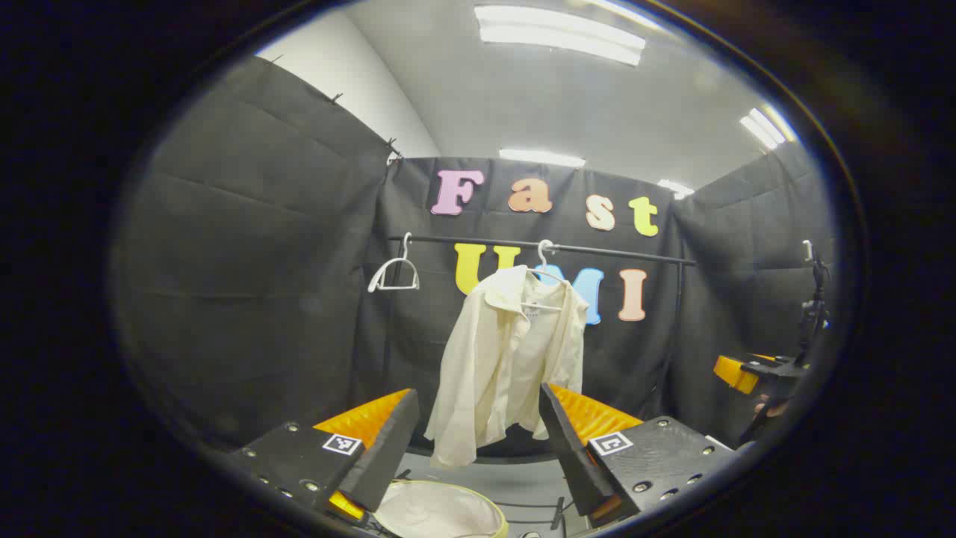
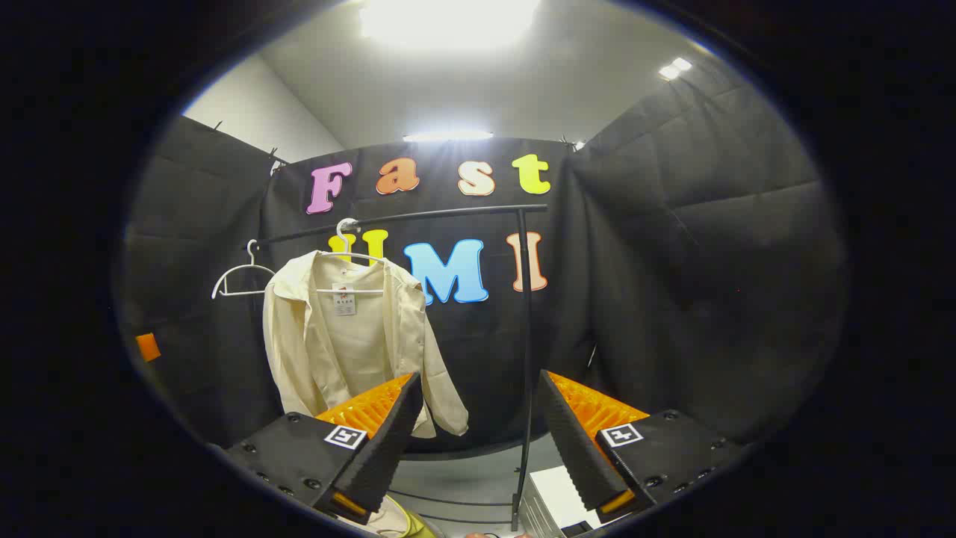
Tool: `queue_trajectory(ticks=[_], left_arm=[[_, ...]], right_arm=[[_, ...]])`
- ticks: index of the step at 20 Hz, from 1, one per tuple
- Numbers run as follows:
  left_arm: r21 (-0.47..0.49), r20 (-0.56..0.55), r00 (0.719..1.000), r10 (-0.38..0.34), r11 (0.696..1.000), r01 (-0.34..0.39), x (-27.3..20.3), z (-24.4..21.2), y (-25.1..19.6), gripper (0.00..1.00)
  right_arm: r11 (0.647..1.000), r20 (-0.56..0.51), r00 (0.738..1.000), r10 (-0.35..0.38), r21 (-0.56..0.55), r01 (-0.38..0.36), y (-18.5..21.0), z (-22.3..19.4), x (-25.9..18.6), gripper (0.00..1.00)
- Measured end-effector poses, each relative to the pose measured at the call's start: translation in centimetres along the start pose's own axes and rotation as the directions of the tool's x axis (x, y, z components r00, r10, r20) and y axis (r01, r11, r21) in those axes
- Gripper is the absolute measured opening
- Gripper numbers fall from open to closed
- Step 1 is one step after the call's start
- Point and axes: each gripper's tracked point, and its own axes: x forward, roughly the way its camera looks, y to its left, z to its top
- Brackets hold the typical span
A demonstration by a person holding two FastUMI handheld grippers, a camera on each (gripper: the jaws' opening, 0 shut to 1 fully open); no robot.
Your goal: Grasp the clothes on the hanger with both hands and then place them into the laundry hamper below.
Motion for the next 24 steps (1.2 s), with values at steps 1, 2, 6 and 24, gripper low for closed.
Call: queue_trajectory(ticks=[1,2,6,24], left_arm=[[0.001,-0.004,1.0,-0.007,1.0,0.007,0.0,-0.1,-0.2,0.93],[0.007,-0.006,1.0,-0.016,1.0,0.016,0.1,-0.1,-0.4,0.94],[0.041,-0.013,0.999,-0.029,0.999,0.03,0.1,-0.3,-0.9,0.96],[0.034,-0.048,0.997,-0.052,0.998,0.054,5.2,-1.5,-2.7,0.94]], right_arm=[[1.0,-0.006,1.0,-0.002,0.003,0.002,0.0,-0.3,-0.2,0.98],[1.0,-0.013,1.0,-0.002,0.005,0.002,0.1,-0.6,-0.3,0.98],[1.0,-0.035,0.999,-0.005,-0.003,0.004,0.1,-1.3,-0.6,0.98],[0.999,-0.107,0.993,-0.047,-0.004,0.047,-1.0,-3.8,1.2,0.98]])
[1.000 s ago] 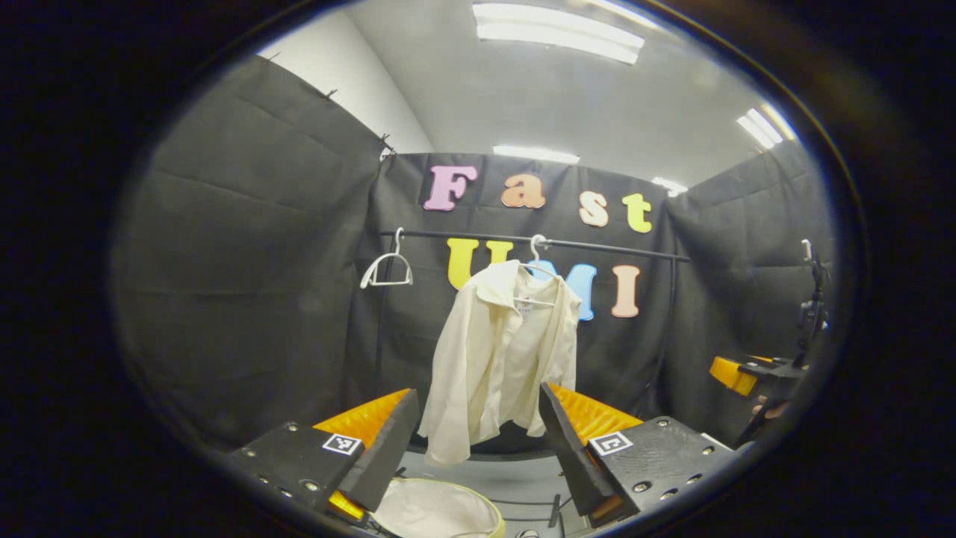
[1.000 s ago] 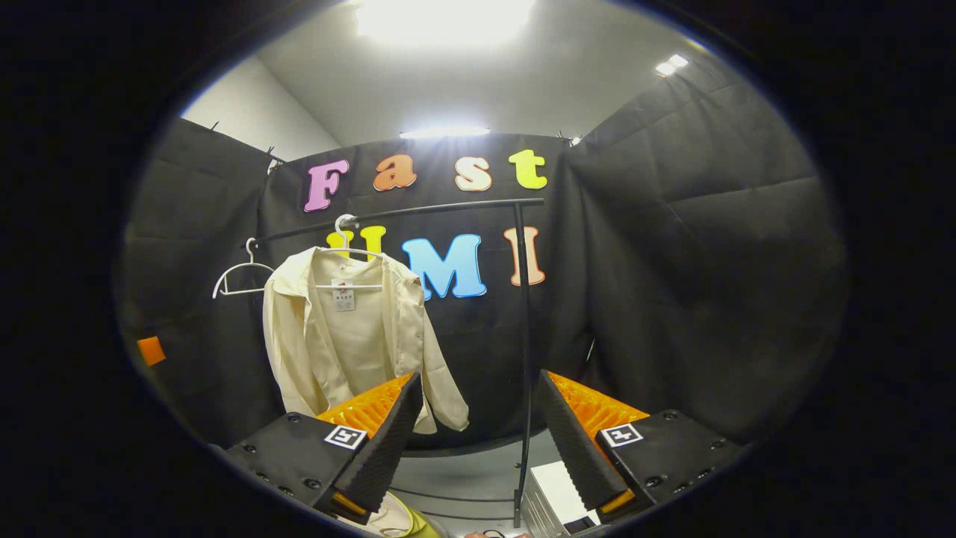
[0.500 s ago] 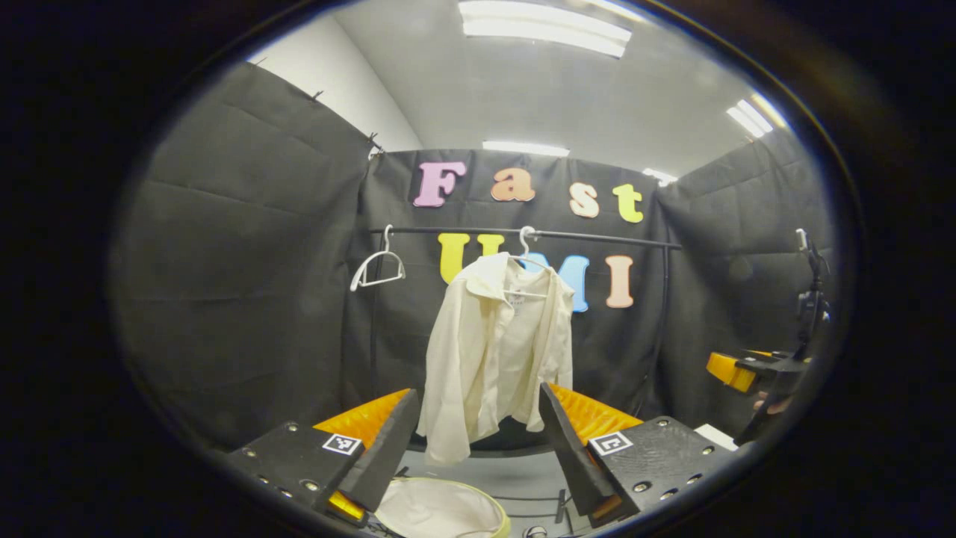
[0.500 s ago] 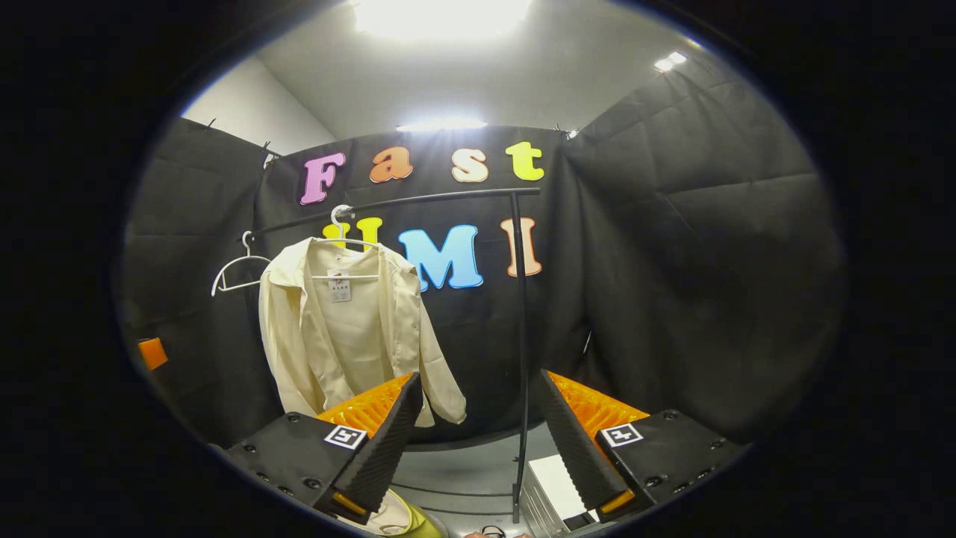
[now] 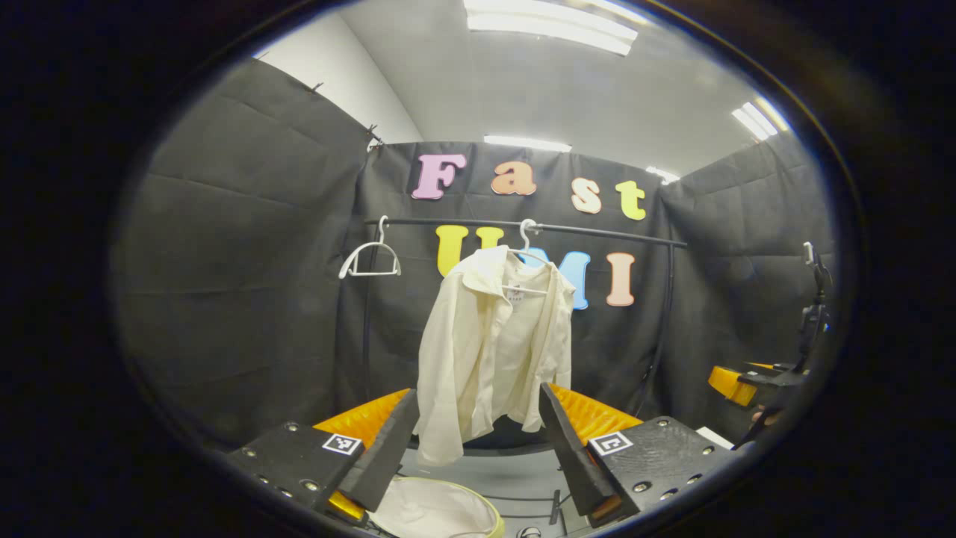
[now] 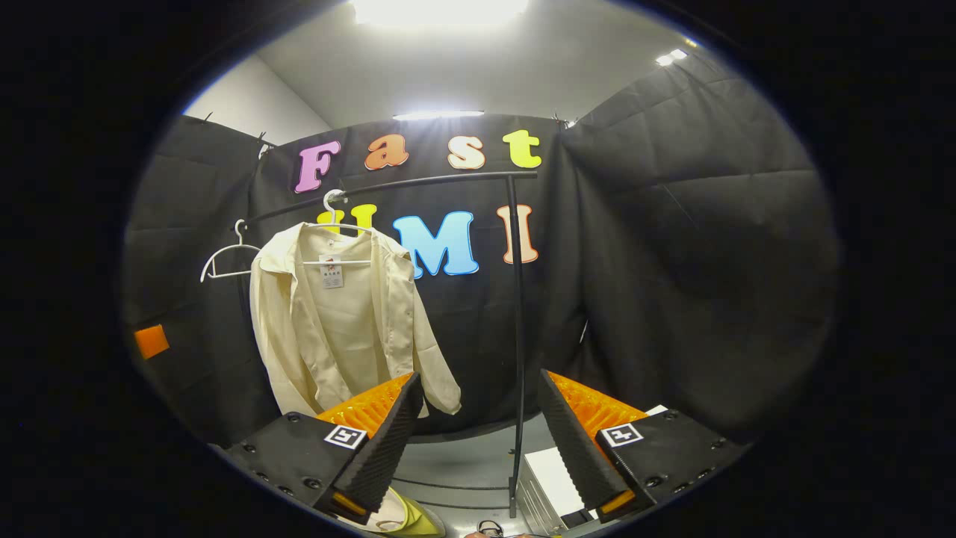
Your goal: Grasp the clothes on the hanger with both hands and then place them into the laundry hamper below.
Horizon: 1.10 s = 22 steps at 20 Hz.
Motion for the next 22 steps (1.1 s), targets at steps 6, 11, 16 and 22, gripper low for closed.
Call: queue_trajectory(ticks=[6,11,16,22], left_arm=[[-0.027,0.021,1.0,-0.021,0.999,0.022,6.0,2.2,-1.8,0.92],[-0.004,0.051,0.998,-0.029,1.0,0.029,13.2,4.6,-3.2,0.94],[0.036,0.066,0.998,-0.017,0.999,0.015,21.4,4.9,-5.1,0.94],[0.073,0.029,0.998,0.058,0.996,-0.06,29.9,2.5,-5.8,0.92]], right_arm=[[1.0,-0.027,0.999,-0.018,0.022,0.019,-0.2,-0.2,3.4,0.98],[0.999,-0.012,1.0,-0.004,0.046,0.004,1.0,1.7,9.1,0.98],[0.998,0.008,1.0,0.011,0.058,-0.012,1.2,2.9,15.5,0.98],[0.996,-0.012,0.998,0.057,0.075,-0.056,2.0,2.9,22.2,0.98]])
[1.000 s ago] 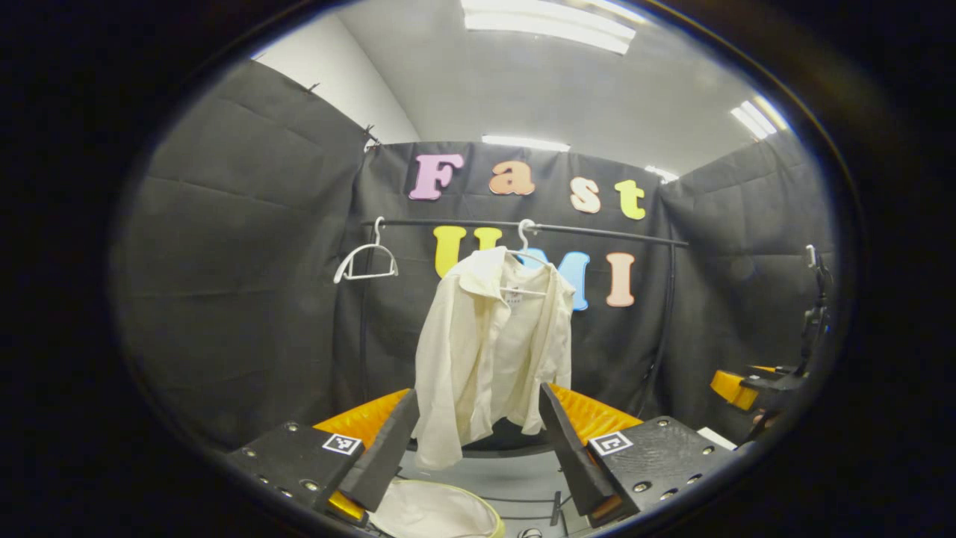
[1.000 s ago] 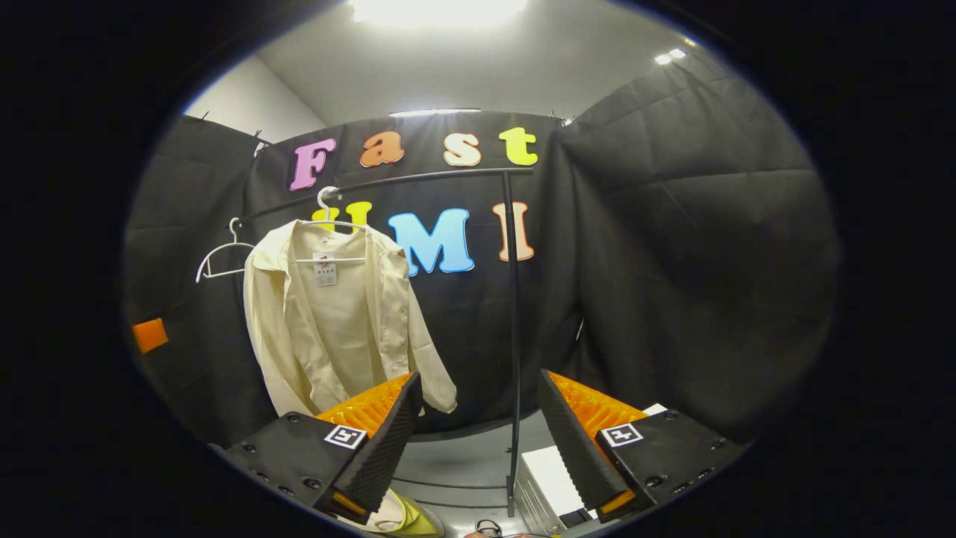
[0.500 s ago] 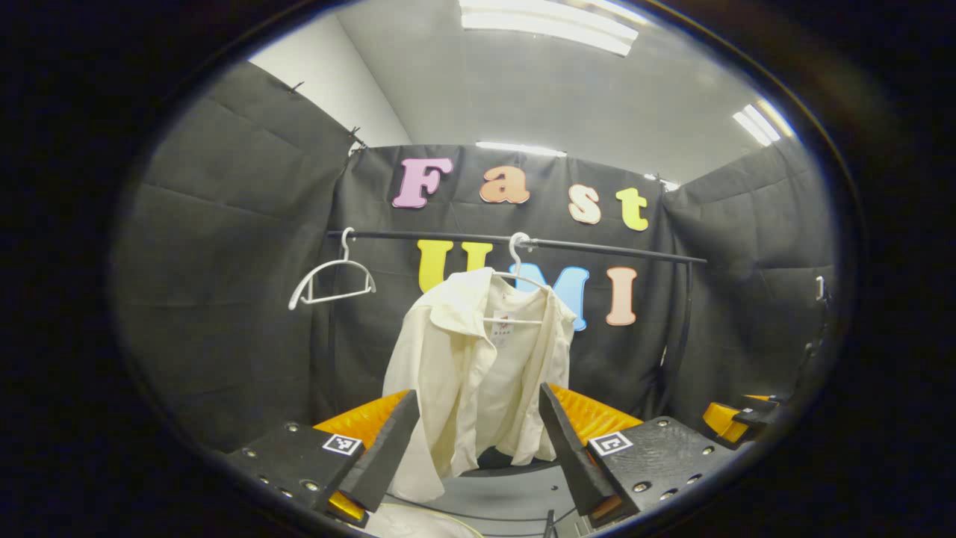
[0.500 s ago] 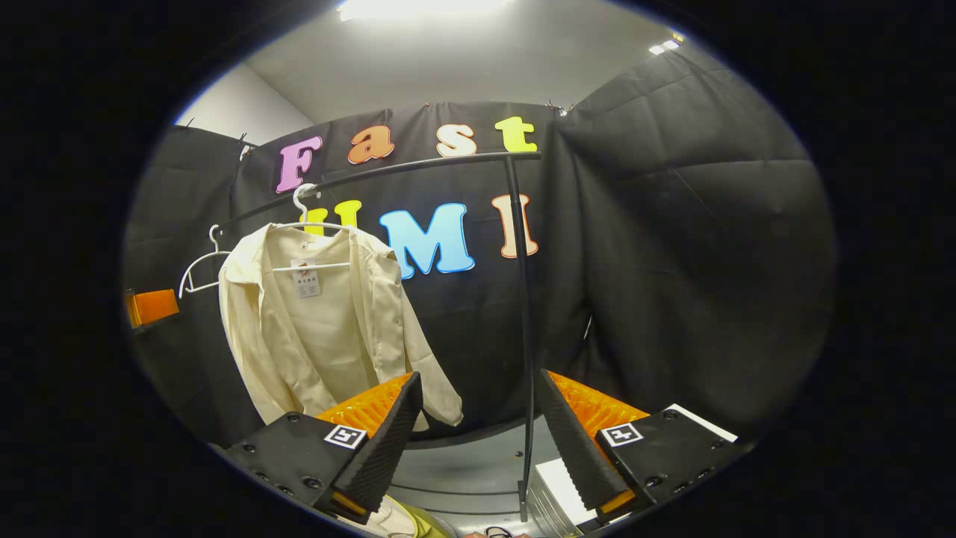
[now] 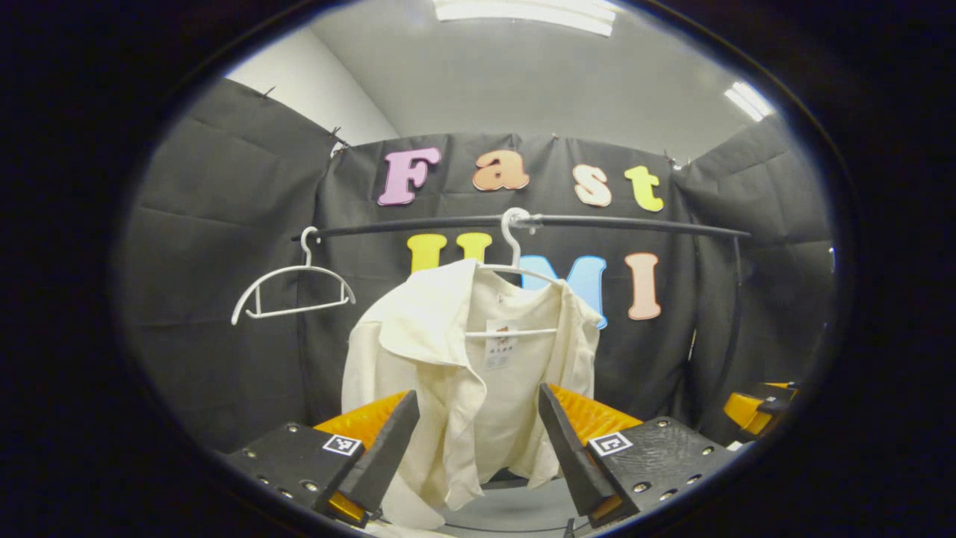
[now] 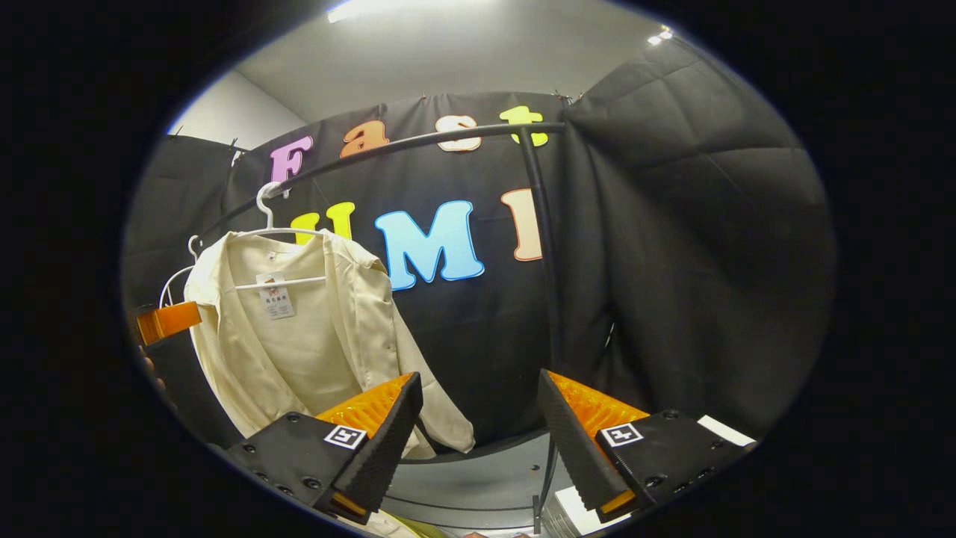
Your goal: Grasp the clothes on the hanger with both hands and then place them into the laundry hamper below.
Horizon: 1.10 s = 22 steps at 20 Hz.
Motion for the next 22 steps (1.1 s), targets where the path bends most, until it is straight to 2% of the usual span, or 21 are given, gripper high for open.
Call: queue_trajectory(ticks=[4,9,10,11,13,14,18,19,20,22], left_arm=[[-0.021,-0.054,0.997,0.061,0.998,-0.063,4.7,-2.1,-0.1,0.92],[-0.085,-0.067,0.99,0.127,0.987,-0.133,9.0,-3.2,1.0,0.92],[-0.093,-0.063,0.987,0.146,0.984,-0.152,9.6,-3.2,1.4,0.92],[-0.094,-0.06,0.983,0.173,0.979,-0.179,10.1,-3.4,1.9,0.94],[-0.092,-0.052,0.974,0.221,0.97,-0.225,11.1,-3.3,2.8,0.92],[-0.09,-0.05,0.971,0.236,0.967,-0.239,11.5,-3.3,3.0,0.91],[-0.086,-0.039,0.952,0.302,0.949,-0.304,13.0,-2.8,4.1,0.92],[-0.102,-0.042,0.948,0.315,0.943,-0.317,13.1,-2.9,4.4,0.67],[-0.113,-0.046,0.948,0.315,0.941,-0.319,13.3,-2.9,4.4,0.58],[-0.099,-0.042,0.939,0.34,0.934,-0.343,13.4,-2.8,5.0,0.6]], right_arm=[[0.998,-0.029,0.998,0.048,-0.032,-0.049,0.6,-0.8,3.5,0.98],[0.993,-0.064,0.992,0.109,-0.043,-0.111,1.1,-1.6,7.5,0.98],[0.991,-0.067,0.99,0.122,-0.05,-0.126,1.4,-1.8,8.2,0.98],[0.988,-0.071,0.988,0.138,-0.059,-0.142,1.6,-2.1,8.8,0.93],[0.982,-0.087,0.981,0.172,-0.071,-0.178,2.2,-2.7,9.9,0.93],[0.978,-0.091,0.978,0.187,-0.074,-0.194,2.6,-2.9,10.3,0.98],[0.966,-0.09,0.968,0.233,-0.09,-0.241,3.5,-3.1,11.8,0.98],[0.964,-0.091,0.967,0.24,-0.093,-0.248,3.5,-3.2,11.7,0.98],[0.963,-0.091,0.965,0.245,-0.092,-0.253,3.6,-3.2,11.7,0.98],[0.961,-0.098,0.962,0.256,-0.085,-0.265,4.0,-3.4,12.0,0.98]])
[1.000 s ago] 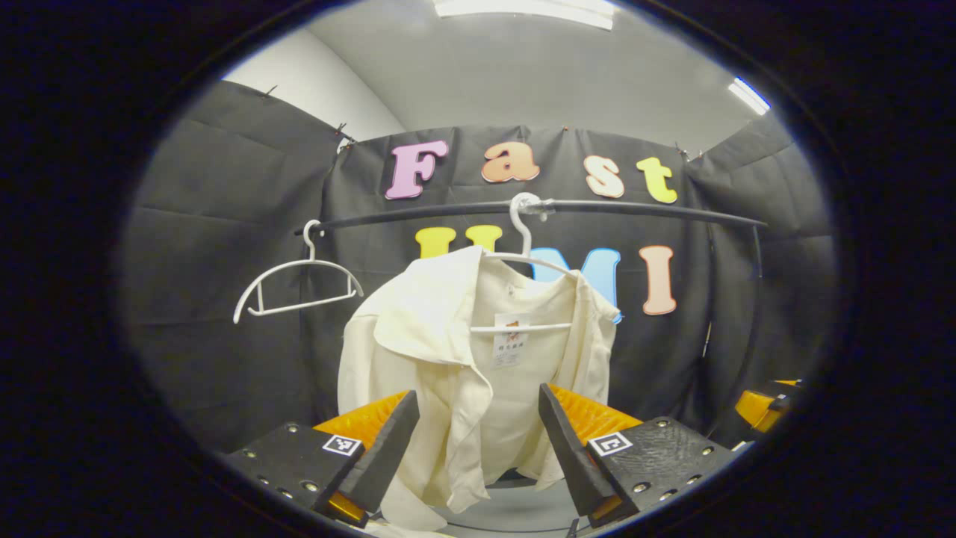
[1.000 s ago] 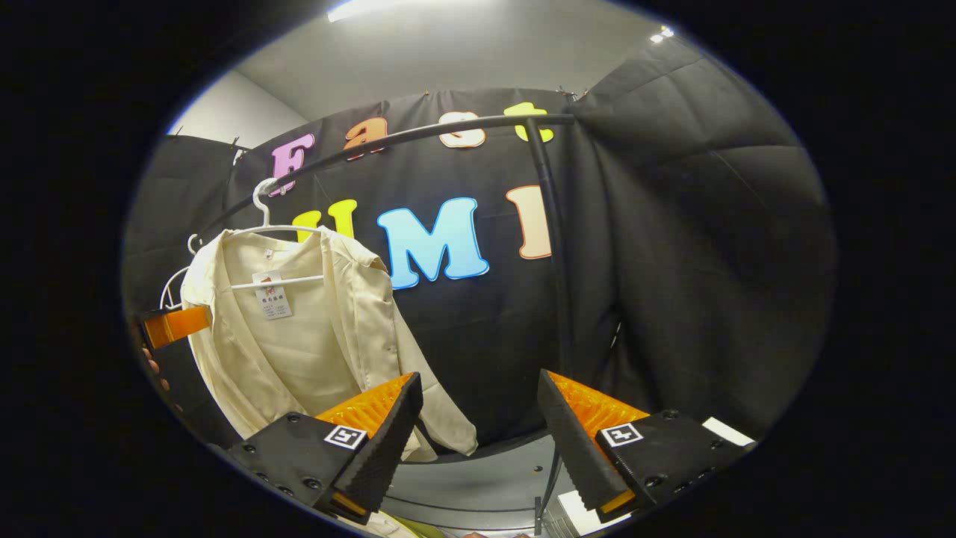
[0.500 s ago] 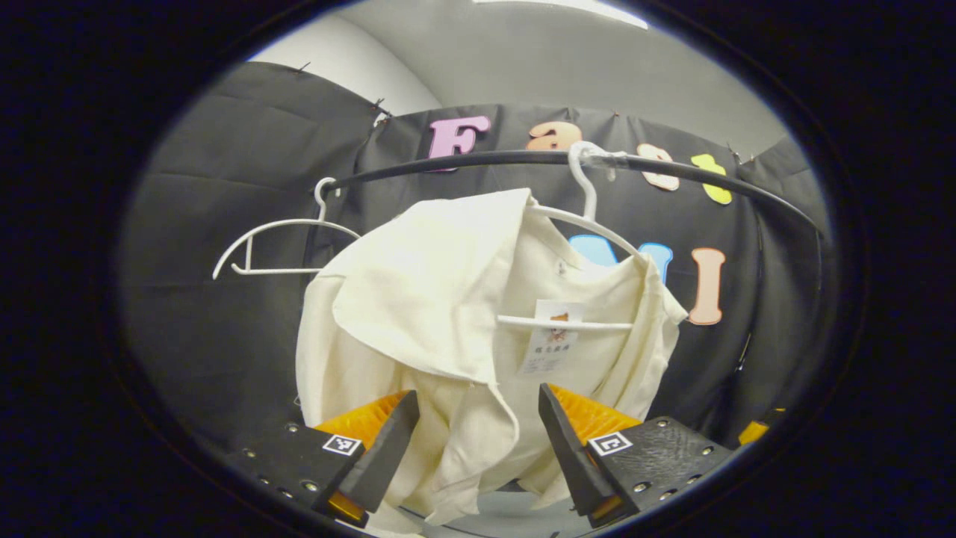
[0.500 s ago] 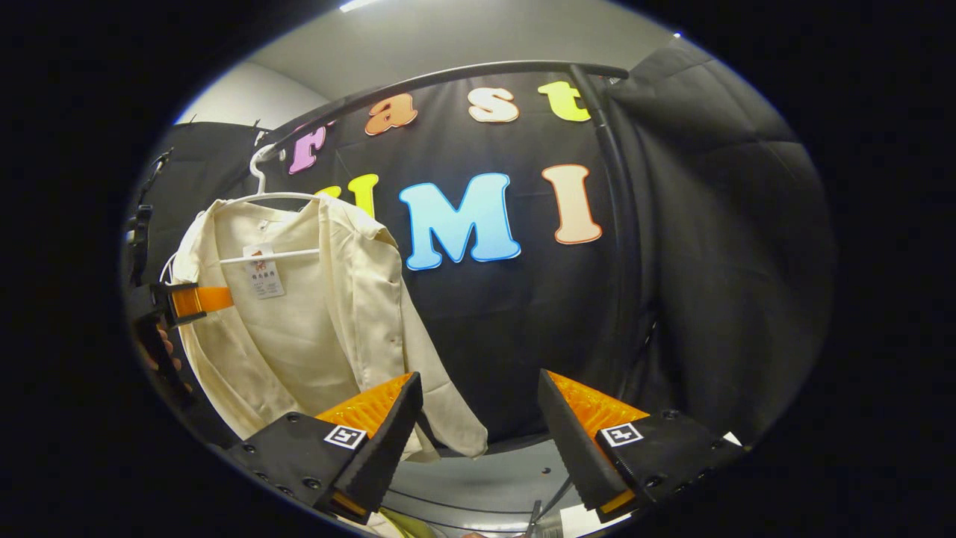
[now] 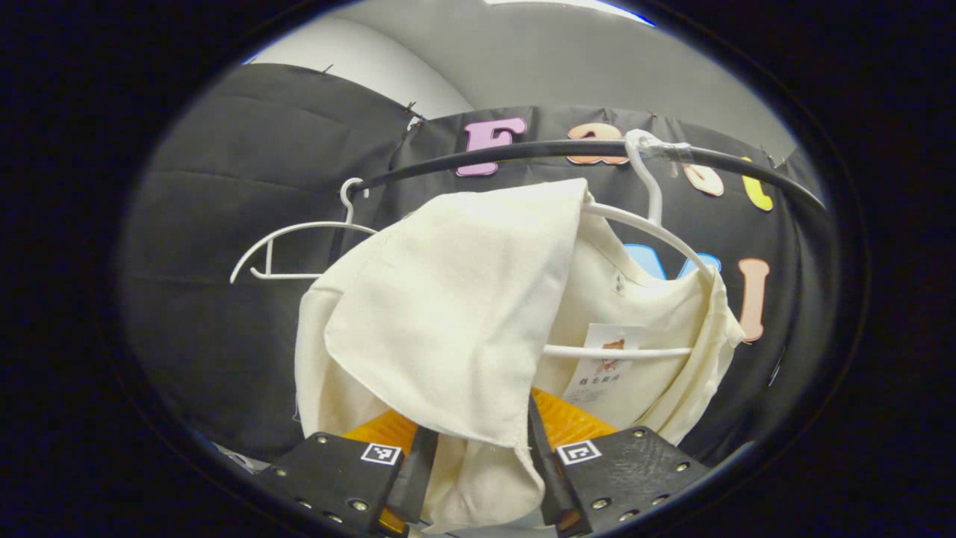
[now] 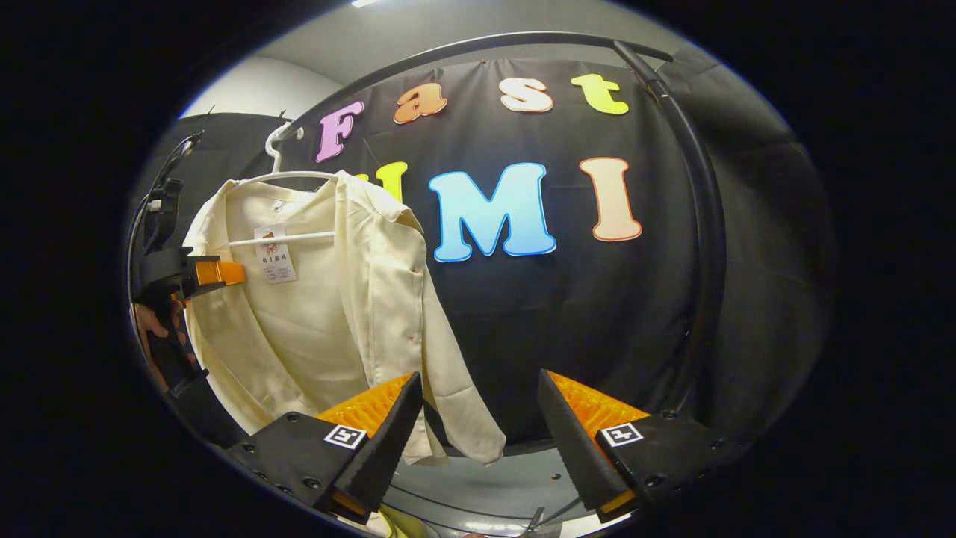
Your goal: Grasp the clothes on the hanger with both hands and then place them into the laundry hamper below.
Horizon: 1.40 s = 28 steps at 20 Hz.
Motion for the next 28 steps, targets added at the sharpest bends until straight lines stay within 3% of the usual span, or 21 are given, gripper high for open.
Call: queue_trajectory(ticks=[2,3,4,5,6,13,20,28], left_arm=[[0.006,0.014,1.0,-0.007,1.0,0.007,-0.3,0.4,0.2,0.31],[-0.009,0.019,0.999,-0.045,0.999,0.045,-0.4,0.6,-0.4,0.16],[-0.015,0.032,0.997,-0.066,0.998,0.067,-0.7,1.0,-0.7,0.17],[-0.018,0.046,0.998,-0.04,0.999,0.041,-2.0,1.2,0.3,0.1],[-0.013,0.047,0.996,-0.073,0.997,0.073,-1.4,1.3,0.0,0.03],[0.025,0.093,0.98,-0.176,0.984,0.174,-4.5,4.0,-0.5,0.02],[-0.008,0.073,0.973,-0.221,0.975,0.222,-5.1,4.9,0.7,0.03],[-0.034,0.092,0.974,-0.208,0.977,0.212,-5.1,6.8,1.6,0.03]], right_arm=[[1.0,0.001,1.0,0.011,0.002,-0.011,0.4,0.1,0.9,0.98],[1.0,0.005,1.0,0.016,0.003,-0.016,0.7,0.3,1.3,0.98],[0.999,0.008,1.0,0.03,0.009,-0.03,1.1,0.6,1.5,1.0],[0.998,0.017,0.998,0.059,0.02,-0.059,2.0,0.9,1.8,0.98],[0.995,0.038,0.995,0.089,0.034,-0.09,2.9,1.6,2.2,0.98],[0.973,0.098,0.972,0.211,0.069,-0.219,10.0,5.7,5.3,0.98],[0.984,0.131,0.978,0.163,0.044,-0.17,12.4,8.1,10.6,0.98],[0.983,0.128,0.974,0.186,-0.027,-0.184,15.1,8.6,14.1,0.98]])
